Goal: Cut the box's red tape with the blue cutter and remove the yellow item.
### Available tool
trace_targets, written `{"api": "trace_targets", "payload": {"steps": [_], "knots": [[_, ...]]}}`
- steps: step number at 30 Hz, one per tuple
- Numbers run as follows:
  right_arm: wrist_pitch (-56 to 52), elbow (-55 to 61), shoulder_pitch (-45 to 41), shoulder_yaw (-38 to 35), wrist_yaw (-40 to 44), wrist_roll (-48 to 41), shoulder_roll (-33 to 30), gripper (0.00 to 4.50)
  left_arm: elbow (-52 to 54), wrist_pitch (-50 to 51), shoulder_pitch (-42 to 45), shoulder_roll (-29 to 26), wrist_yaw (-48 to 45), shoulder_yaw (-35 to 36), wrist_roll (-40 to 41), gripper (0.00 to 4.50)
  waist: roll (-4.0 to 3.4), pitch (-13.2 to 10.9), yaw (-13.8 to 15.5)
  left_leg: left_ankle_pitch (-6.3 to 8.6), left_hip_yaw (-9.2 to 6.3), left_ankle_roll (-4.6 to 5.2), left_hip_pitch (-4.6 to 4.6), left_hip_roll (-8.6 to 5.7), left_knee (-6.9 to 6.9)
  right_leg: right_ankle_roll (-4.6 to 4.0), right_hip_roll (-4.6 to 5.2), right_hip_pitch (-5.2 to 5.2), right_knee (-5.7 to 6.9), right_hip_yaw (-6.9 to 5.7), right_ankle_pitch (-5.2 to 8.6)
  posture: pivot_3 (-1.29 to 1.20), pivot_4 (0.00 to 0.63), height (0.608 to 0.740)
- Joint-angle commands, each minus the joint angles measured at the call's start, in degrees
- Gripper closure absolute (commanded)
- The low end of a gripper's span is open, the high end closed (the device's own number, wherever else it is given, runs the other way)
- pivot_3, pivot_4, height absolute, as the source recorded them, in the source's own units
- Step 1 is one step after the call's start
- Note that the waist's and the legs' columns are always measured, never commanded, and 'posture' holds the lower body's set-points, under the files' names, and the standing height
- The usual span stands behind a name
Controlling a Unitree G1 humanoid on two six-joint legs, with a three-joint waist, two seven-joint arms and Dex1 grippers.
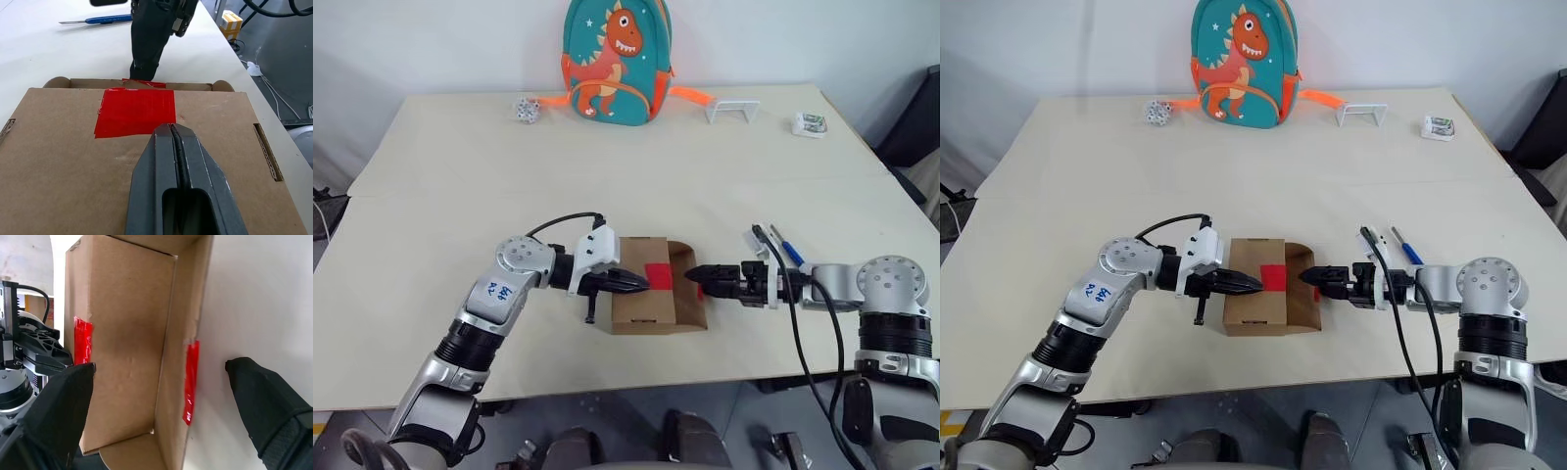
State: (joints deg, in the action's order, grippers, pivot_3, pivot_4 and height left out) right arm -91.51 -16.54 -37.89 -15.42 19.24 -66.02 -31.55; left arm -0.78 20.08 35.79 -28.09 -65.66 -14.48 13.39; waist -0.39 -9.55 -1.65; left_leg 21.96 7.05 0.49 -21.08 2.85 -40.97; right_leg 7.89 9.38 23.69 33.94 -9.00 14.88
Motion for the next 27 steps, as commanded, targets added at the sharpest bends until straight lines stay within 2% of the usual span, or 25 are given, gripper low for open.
{"api": "trace_targets", "payload": {"steps": [1, 6, 7, 9, 14, 23, 25, 27], "knots": [[-0.99, -0.38, 0.92, 2.19, 0.5, 1.66, 1.73, 0.04, 0.62, 0.45, -0.16, -0.77, -0.01, -0.12, -0.26, 4.5, 0.0, 0.0, -0.03, 0.0, 0.0, 0.0, 0.0, 0.0, 0.0, 0.0, 0.0, 0.0, 0.0, 0.0, 0.0, 0.0, 0.15, 0.74], [-0.99, 0.24, 0.91, 2.33, 0.65, 2.13, 3.6, 0.04, 0.51, 0.46, 0.04, -0.74, 0.0, -0.14, -0.27, 4.5, -0.01, 0.01, -0.08, 0.0, 0.01, 0.0, 0.02, 0.01, 0.0, 0.0, -0.01, 0.0, 0.02, 0.01, 0.0, 0.0, 0.15, 0.74], [-0.99, 0.22, 0.95, 2.22, 0.66, 2.5, 3.87, 0.21, 0.48, 0.45, 0.07, -0.72, -0.01, -0.13, -0.27, 4.5, -0.01, 0.01, -0.08, 0.0, 0.01, 0.0, 0.02, 0.01, 0.0, 0.0, -0.01, 0.0, 0.02, 0.01, 0.0, 0.0, 0.15, 0.74], [-0.99, 0.36, 1.19, 2.06, 0.79, 3.41, 4.25, 0.66, 0.5, 0.45, 0.06, -0.73, 0.02, -0.13, -0.28, 4.5, -0.01, 0.01, -0.08, 0.0, 0.01, 0.0, 0.02, 0.01, 0.0, 0.0, -0.01, 0.0, 0.02, 0.01, 0.0, 0.0, 0.15, 0.74], [-0.84, 0.26, 1.26, 1.41, 0.98, 6.73, 5.49, 2.3, 0.58, 0.56, 0.03, -0.74, 0.1, -0.1, -0.25, 4.5, -0.01, 0.01, -0.02, 0.0, 0.0, 0.0, 0.0, 0.01, 0.01, 0.0, -0.01, 0.01, 0.02, 0.0, 0.0, 0.0, 0.15, 0.74], [-0.98, 0.97, 0.93, 3.04, 3.78, 10.66, 5.98, 2.3, 0.57, 0.62, 0.11, -0.7, 0.23, -0.01, -0.27, 4.5, -0.03, 0.02, -0.05, 0.0, 0.01, 0.0, 0.02, 0.01, 0.01, 0.0, -0.01, 0.0, 0.03, 0.02, 0.0, 0.0, 0.15, 0.74], [-0.99, 1.27, 0.96, 4.2, 4.64, 11.07, 5.75, 2.68, 0.53, 0.61, 0.13, -0.68, 0.29, 0.03, -0.29, 4.5, -0.03, 0.02, -0.05, 0.0, 0.01, -0.01, 0.03, 0.01, 0.01, 0.0, -0.01, 0.01, 0.04, 0.02, 0.0, 0.0, 0.15, 0.74], [-0.99, 2.13, 0.98, 6.25, 5.49, 11.73, 5.06, 3.25, 0.56, 0.57, 0.1, -0.7, 0.3, 0.1, -0.25, 4.5, -0.04, 0.02, -0.05, 0.0, 0.01, -0.01, 0.03, 0.01, 0.01, 0.0, -0.01, 0.01, 0.04, 0.02, 0.0, 0.0, 0.15, 0.74]]}}
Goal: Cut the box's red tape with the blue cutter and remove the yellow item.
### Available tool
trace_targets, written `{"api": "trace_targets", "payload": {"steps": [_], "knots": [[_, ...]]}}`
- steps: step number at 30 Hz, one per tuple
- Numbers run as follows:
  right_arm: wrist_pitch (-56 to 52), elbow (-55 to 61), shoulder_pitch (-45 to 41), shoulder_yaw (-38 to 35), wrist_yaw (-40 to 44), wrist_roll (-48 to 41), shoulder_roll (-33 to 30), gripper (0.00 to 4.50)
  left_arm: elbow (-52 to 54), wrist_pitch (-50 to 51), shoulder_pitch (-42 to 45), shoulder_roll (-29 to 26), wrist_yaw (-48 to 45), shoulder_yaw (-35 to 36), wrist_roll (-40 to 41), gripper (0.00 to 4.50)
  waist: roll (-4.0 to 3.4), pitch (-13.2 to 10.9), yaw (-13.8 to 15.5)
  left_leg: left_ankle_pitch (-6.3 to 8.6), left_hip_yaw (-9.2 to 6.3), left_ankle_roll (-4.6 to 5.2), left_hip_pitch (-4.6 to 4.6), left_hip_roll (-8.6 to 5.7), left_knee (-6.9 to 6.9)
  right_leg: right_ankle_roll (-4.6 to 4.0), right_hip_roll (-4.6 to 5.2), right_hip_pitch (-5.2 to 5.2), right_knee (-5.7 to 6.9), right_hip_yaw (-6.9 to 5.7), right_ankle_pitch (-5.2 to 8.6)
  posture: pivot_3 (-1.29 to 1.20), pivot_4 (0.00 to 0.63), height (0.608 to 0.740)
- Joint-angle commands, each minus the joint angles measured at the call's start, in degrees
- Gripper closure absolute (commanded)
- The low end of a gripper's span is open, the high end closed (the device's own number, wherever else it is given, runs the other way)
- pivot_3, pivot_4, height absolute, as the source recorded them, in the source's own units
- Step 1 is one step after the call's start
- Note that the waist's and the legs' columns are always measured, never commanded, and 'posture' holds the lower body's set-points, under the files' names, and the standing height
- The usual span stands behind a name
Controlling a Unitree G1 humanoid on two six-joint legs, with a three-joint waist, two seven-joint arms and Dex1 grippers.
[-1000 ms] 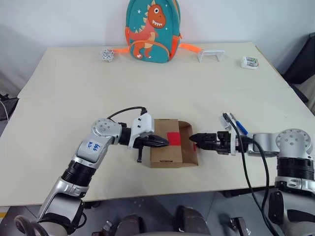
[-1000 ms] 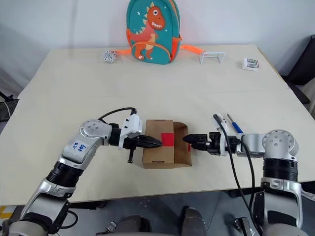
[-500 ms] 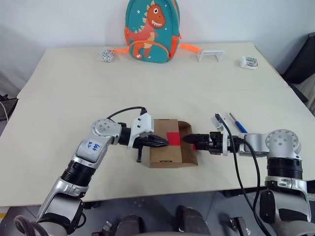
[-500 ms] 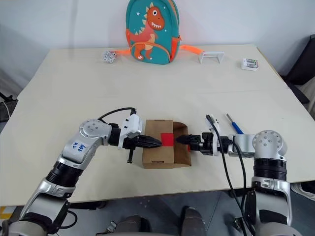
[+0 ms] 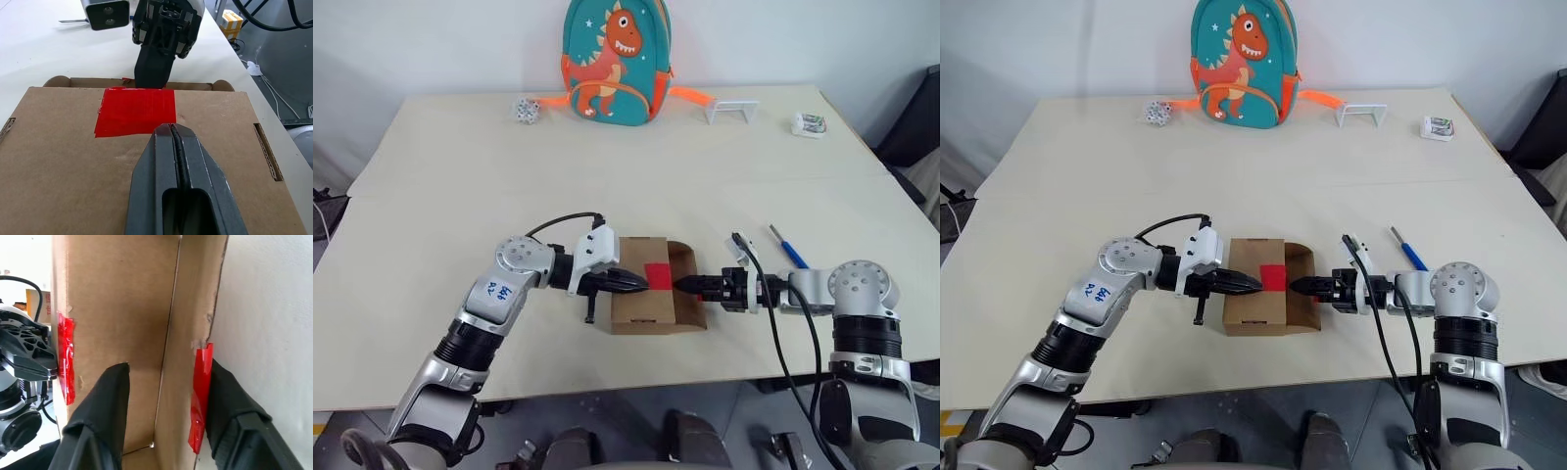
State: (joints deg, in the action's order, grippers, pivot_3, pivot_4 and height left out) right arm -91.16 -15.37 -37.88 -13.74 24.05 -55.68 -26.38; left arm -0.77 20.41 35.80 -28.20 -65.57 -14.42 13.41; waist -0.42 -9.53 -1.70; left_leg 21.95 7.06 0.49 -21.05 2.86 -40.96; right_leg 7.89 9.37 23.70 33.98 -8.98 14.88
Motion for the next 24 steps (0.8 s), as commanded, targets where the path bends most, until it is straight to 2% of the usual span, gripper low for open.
{"api": "trace_targets", "payload": {"steps": [1, 3, 4, 11, 17, 24], "knots": [[-1.34, 1.12, 0.71, 5.17, 0.67, 2.08, -0.38, 3.58, 0.55, 0.17, 0.04, -0.61, 0.22, 0.07, -0.27, 4.5, 0.0, 0.0, 0.01, 0.0, -0.01, 0.0, 0.0, 0.0, 0.01, 0.0, 0.0, 0.0, 0.0, -0.01, 0.0, 0.0, 0.15, 0.74], [-1.34, 1.3, 0.03, 5.94, 0.78, 2.92, -0.97, 4.26, 0.57, 0.13, -0.05, -0.61, 0.28, 0.13, -0.25, 4.5, 0.04, 0.03, 0.0, 0.0, -0.03, -0.01, 0.01, 0.0, 0.02, 0.0, 0.0, 0.0, 0.0, -0.02, 0.0, 0.0, 0.15, 0.74], [-1.34, 1.46, -0.52, 6.11, 0.68, 3.28, -1.33, 4.46, 0.61, 0.09, -0.14, -0.6, 0.3, 0.11, -0.27, 4.5, 0.08, 0.05, 0.03, 0.0, -0.04, -0.01, 0.0, 0.0, 0.01, 0.0, 0.0, -0.01, 0.0, -0.03, 0.0, 0.0, 0.15, 0.74], [-1.34, 3.06, -5.24, 8.36, -0.09, 1.38, -6.95, 4.46, 0.23, -1.2, -0.98, 0.24, 1.86, 0.22, -0.7, 4.5, -0.02, -0.01, 0.31, 0.0, -0.01, 0.0, -0.05, -0.01, -0.03, 0.0, 0.0, 0.0, -0.04, 0.01, 0.0, 0.0, 0.15, 0.74], [-1.34, 3.85, -9.6, 10.47, -2.76, -4.25, -13.46, 4.46, -1.68, -3.13, -1.43, 2.45, 6.08, 0.42, -1.66, 4.5, -0.05, -0.02, 1.64, 0.0, -0.07, 0.0, -0.16, -0.03, 0.01, 0.0, 0.01, 0.05, -0.12, -0.06, 0.0, 0.0, 0.15, 0.74], [-1.34, 5.24, -14.45, 12.93, -8.13, -11.97, -19.48, 4.46, -4.97, -5.23, -1.19, 6.46, 10.11, -0.3, -2.3, 4.5, -0.04, -0.03, 1.74, 0.0, -0.09, 0.0, -0.22, -0.03, 0.02, 0.0, 0.01, 0.05, -0.19, -0.11, 0.0, 0.0, 0.15, 0.74]]}}
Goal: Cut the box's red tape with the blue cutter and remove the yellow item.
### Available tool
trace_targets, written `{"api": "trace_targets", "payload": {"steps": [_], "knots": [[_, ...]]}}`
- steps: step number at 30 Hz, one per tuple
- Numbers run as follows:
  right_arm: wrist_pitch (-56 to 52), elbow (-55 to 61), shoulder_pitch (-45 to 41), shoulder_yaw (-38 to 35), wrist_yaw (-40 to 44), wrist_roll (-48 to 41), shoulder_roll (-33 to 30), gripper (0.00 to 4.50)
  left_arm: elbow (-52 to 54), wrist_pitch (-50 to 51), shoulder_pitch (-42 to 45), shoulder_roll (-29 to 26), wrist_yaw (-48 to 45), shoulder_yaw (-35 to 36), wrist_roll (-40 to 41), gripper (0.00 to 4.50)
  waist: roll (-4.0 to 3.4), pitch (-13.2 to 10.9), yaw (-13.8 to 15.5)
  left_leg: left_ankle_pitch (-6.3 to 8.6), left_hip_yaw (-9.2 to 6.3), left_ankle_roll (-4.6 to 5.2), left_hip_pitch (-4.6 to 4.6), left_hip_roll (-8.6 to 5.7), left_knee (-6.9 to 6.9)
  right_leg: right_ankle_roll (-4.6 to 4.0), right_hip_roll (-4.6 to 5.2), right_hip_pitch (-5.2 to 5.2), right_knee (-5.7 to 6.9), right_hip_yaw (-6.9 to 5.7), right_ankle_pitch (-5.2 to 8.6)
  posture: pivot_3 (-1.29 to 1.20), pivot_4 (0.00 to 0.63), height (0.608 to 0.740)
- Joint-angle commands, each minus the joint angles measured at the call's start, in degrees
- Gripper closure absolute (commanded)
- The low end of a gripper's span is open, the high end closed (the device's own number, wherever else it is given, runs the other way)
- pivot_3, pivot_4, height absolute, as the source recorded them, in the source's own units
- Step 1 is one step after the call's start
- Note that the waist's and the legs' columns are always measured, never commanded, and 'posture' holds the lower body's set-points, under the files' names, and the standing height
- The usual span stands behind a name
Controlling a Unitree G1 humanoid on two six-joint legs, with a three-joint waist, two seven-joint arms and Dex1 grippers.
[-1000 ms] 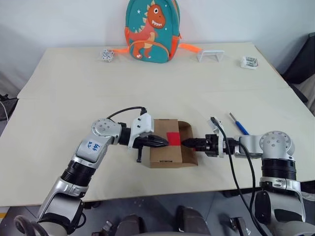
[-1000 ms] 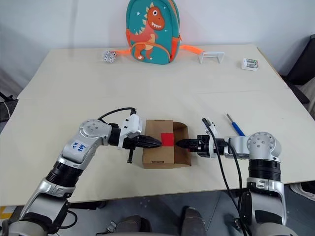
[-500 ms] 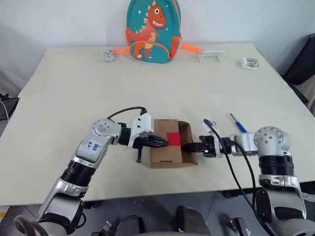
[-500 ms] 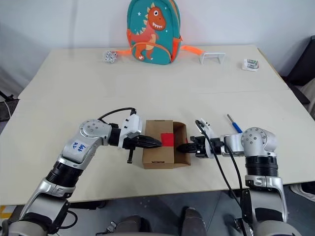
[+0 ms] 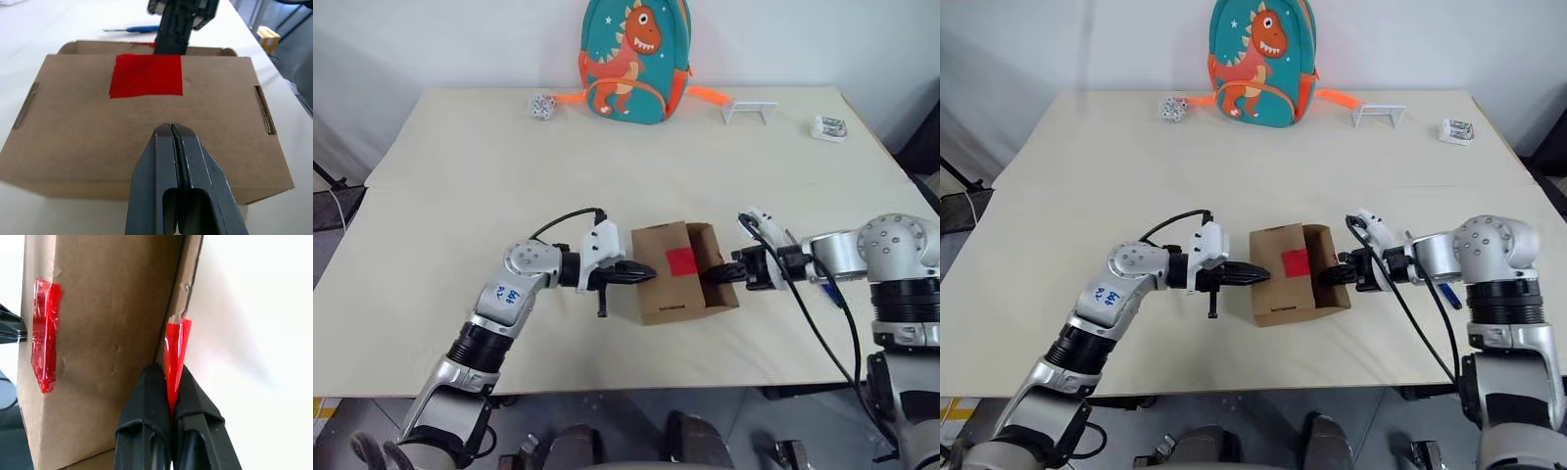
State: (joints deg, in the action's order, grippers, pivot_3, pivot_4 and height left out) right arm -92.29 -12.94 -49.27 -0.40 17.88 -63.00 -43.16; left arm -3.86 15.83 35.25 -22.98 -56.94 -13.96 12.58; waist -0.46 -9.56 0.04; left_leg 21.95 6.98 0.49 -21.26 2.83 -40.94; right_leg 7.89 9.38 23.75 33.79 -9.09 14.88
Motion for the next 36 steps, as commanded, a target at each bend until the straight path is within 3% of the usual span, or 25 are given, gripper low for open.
{"api": "trace_targets", "payload": {"steps": [1, 14, 18, 25, 36], "knots": [[-0.21, 3.22, -3.8, 0.09, -2.71, -6.1, -3.63, 4.46, -2.41, -0.89, -0.47, 2.05, 2.13, -0.9, -1.63, 4.5, 0.0, 0.0, -0.01, 0.0, 0.0, 0.0, 0.0, 0.0, 0.0, 0.0, 0.0, 0.0, 0.0, 0.0, 0.0, 0.0, 0.15, 0.74], [-0.21, 7.15, -11.45, 6.73, -13.13, -18.78, -11.66, 4.46, -8.41, -4.61, 0.21, 9.7, 5.99, -1.54, -2.61, 4.5, 0.02, -0.01, 0.57, 0.01, -0.01, 0.02, -0.07, -0.01, -0.03, 0.0, 0.03, 0.0, -0.08, -0.03, 0.0, 0.0, 0.15, 0.74], [-0.21, 8.63, -13.57, 10.3, -15.34, -18.99, -14.03, 4.46, -10.25, -6.38, -0.08, 12.74, 7.59, -1.77, -3.05, 4.5, 0.02, -0.02, 1.33, 0.02, 0.0, 0.03, -0.08, -0.01, -0.03, 0.0, 0.04, 0.01, -0.12, -0.03, 0.0, 0.0, 0.15, 0.74], [-0.21, 10.14, -15.3, 12.45, -17.72, -15.71, -13.52, 4.46, -11.54, -7.44, -0.35, 15.65, 8.72, -2.07, -3.73, 4.5, 0.03, -0.02, 1.47, 0.05, -0.05, 0.09, -0.21, -0.03, -0.1, 0.0, 0.07, 0.02, -0.19, -0.08, -0.01, 0.0, 0.15, 0.74], [-0.21, 13.44, -18.94, 14.52, -21.09, -19.69, -13.23, 4.46, -11.17, -6.75, -2.13, 16.3, 9.46, -1.32, -3.96, 4.5, 0.03, -0.02, 1.46, 0.05, -0.06, 0.1, -0.26, -0.03, -0.1, 0.0, 0.07, 0.07, -0.19, -0.09, -0.01, 0.0, 0.15, 0.74]]}}
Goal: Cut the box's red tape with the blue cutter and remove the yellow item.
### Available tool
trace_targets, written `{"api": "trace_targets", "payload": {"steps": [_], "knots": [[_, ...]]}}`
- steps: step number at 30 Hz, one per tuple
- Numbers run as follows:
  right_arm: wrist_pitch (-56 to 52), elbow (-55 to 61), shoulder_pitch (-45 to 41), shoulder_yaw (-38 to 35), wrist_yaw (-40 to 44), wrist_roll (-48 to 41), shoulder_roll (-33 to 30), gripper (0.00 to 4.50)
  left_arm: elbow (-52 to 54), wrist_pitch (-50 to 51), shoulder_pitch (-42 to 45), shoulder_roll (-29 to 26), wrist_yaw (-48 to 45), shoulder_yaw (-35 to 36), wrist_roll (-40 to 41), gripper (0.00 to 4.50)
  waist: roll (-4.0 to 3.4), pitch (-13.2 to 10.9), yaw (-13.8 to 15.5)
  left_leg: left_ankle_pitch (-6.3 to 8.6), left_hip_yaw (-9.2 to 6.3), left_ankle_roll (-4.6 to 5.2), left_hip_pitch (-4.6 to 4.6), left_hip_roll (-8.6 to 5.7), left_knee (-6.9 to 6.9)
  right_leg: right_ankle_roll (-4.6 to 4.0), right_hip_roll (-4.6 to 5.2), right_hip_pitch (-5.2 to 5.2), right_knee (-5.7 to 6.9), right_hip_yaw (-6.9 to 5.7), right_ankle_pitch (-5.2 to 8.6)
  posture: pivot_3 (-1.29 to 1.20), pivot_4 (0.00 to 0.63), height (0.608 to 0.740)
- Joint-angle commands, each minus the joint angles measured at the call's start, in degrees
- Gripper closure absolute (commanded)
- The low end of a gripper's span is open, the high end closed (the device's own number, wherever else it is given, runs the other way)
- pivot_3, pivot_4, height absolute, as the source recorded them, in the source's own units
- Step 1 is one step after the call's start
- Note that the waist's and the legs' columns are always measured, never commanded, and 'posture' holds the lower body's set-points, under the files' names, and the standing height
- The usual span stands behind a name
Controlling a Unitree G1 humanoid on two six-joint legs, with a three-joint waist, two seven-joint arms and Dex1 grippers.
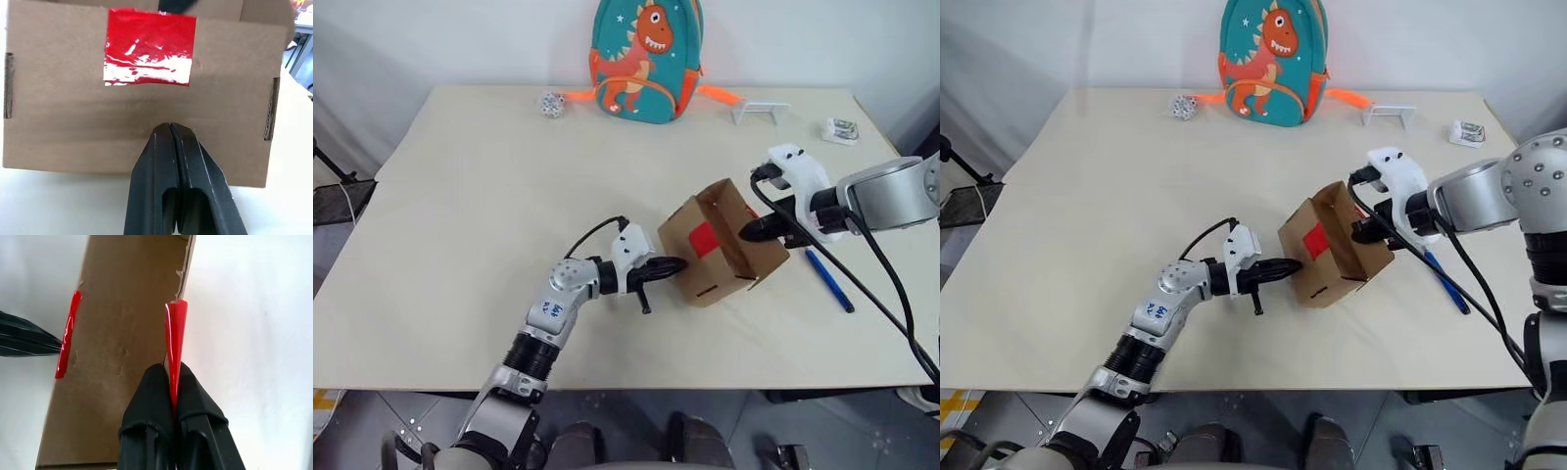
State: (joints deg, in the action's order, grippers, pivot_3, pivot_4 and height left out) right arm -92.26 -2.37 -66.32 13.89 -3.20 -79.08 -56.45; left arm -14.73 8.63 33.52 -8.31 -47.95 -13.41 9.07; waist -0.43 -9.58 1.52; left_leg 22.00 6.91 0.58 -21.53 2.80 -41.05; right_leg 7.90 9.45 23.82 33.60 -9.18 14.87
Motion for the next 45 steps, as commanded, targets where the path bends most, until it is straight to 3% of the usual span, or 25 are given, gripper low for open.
{"api": "trace_targets", "payload": {"steps": [1, 16, 22, 28, 45], "knots": [[-0.24, 3.06, -2.0, 0.25, -0.62, -4.05, 0.2, 4.46, -0.25, 0.5, -0.5, 1.69, 0.53, -1.77, -0.52, 4.5, 0.0, 0.0, -0.01, 0.0, -0.01, 0.0, 0.0, 0.0, 0.0, 0.0, 0.0, 0.0, 0.0, 0.0, 0.0, 0.0, 0.15, 0.74], [-0.05, 6.99, 3.24, -4.5, -12.83, -11.2, 2.02, 4.46, 1.47, -1.25, -0.1, -0.03, 0.61, 1.18, 0.18, 4.5, 0.0, 0.0, -0.17, 0.0, -0.01, 0.01, 0.0, 0.01, 0.0, 0.0, 0.0, 0.0, 0.02, -0.01, 0.0, 0.0, 0.15, 0.74], [0.12, 7.85, 3.87, -5.61, -17.68, -12.17, 3.59, 4.46, 10.76, 9.03, 3.42, -8.12, -10.72, 5.0, 10.47, 4.5, 0.0, 0.0, -0.39, 0.0, 0.03, 0.0, -0.06, 0.05, 0.04, 0.0, 0.0, 0.2, 0.18, 0.01, 0.0, 0.0, 0.15, 0.74], [0.3, 8.27, 4.53, -6.17, -20.34, -12.17, 4.39, 4.46, 13.85, 16.81, 10.38, -6.89, -9.13, 7.34, 16.09, 4.5, 0.01, 0.0, -0.19, 0.0, 0.03, 0.0, -0.15, 0.01, -0.04, 0.0, 0.0, 0.19, 0.11, 0.03, 0.0, 0.0, 0.15, 0.74], [5.06, 7.57, 8.25, -6.66, -28.05, -17.17, 3.96, 4.46, 6.26, 13.04, 11.04, -2.48, -3.35, -1.43, 5.27, 4.5, 0.02, -0.01, -0.48, -0.01, 0.09, -0.02, -0.12, 0.02, 0.08, 0.01, -0.03, 0.21, 0.08, 0.02, 0.0, 0.0, 0.15, 0.74]]}}
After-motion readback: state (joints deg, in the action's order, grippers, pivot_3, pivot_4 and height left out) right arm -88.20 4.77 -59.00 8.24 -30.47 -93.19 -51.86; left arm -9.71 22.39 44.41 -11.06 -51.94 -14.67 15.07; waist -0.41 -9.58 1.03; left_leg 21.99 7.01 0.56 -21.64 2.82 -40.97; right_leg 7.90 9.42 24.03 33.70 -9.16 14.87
